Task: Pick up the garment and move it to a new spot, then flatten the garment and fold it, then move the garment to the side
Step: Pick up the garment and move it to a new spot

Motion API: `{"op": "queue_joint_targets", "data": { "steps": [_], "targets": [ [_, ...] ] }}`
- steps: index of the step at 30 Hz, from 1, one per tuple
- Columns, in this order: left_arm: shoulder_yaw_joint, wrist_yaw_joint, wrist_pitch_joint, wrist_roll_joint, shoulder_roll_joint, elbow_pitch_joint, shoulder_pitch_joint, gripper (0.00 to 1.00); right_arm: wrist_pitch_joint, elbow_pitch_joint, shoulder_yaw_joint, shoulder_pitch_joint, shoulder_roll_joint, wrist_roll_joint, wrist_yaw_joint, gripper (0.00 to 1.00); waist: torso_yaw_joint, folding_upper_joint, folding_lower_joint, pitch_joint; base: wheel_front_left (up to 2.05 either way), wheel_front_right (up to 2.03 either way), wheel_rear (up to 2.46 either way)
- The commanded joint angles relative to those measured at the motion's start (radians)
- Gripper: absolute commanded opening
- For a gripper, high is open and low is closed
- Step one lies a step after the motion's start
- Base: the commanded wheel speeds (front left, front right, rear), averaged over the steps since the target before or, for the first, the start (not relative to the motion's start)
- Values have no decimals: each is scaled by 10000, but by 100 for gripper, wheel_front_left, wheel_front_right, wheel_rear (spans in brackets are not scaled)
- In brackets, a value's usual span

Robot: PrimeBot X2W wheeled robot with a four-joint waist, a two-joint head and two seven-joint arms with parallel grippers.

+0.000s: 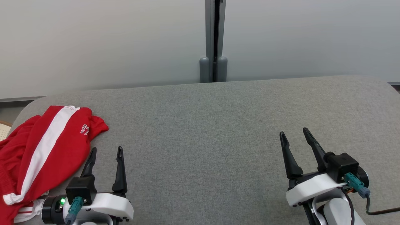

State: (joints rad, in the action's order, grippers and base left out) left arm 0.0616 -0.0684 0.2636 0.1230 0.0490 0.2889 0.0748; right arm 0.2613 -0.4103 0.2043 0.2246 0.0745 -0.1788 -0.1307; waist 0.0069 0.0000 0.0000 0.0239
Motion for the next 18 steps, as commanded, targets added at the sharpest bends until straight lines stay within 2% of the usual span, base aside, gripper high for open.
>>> {"op": "queue_joint_targets", "data": {
  "steps": [1, 9, 18],
  "targets": [
    [-83, 11, 17, 89, 31, 42, 159, 100, 57, -42, -2, 1, 21, -95, 0, 100, 37, 0, 0, 7, 0, 0, 0],
    [-139, 40, 16, 268, 33, 121, 202, 100, 53, -5, 22, -95, -5, -260, 0, 100, 393, 0, 0, 27, 0, 0, 0],
    [-386, 50, 13, 396, 37, 273, 139, 100, 38, 267, 295, -267, 21, -727, 0, 100, 1660, 0, 0, 31, 0, 0, 0]
  ]
}}
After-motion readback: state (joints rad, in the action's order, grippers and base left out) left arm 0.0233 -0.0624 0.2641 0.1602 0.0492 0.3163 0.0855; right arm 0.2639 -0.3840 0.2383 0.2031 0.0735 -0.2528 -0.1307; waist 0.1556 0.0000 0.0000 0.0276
